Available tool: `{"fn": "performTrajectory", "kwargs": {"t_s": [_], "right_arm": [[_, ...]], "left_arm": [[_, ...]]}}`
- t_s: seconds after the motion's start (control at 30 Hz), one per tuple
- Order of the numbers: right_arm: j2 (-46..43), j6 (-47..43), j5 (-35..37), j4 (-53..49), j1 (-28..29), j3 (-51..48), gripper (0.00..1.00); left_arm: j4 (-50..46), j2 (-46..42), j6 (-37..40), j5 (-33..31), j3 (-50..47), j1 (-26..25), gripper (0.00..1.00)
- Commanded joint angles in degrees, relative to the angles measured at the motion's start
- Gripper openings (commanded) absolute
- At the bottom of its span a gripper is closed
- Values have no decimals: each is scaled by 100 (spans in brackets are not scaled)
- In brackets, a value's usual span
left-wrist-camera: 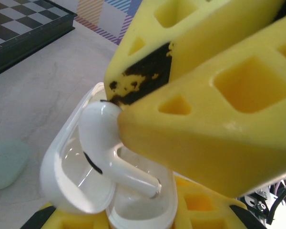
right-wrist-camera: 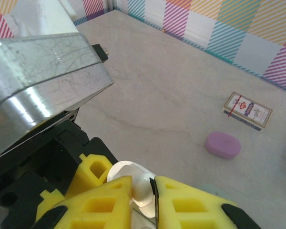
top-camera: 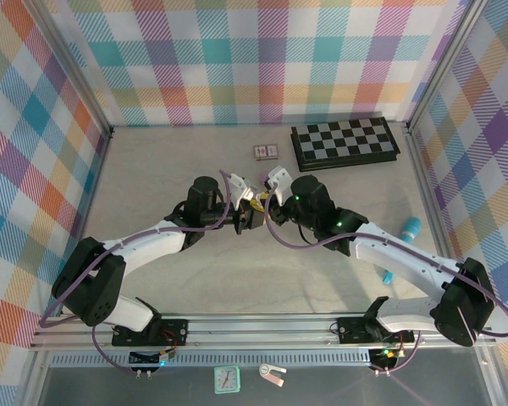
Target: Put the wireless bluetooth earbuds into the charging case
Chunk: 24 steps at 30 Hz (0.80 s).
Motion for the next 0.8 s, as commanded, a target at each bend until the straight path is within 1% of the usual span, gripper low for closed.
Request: {"fn": "performTrajectory", "kwargs": {"t_s": [0.0, 0.17, 0.43, 0.77], "right_arm": [[-57, -98, -228, 72, 33, 26, 19], [-131, -112, -226, 42, 30, -92, 19], [-446, -121, -275, 39, 36, -301, 19], [-502, -147, -563, -48, 40, -307, 20]], "left_arm": [[323, -61, -98, 62, 175, -45, 6], [412, -45, -199, 72, 194, -45, 6], [455, -43, -241, -87, 181, -45, 6], [461, -49, -211, -60, 220, -45, 6]]}}
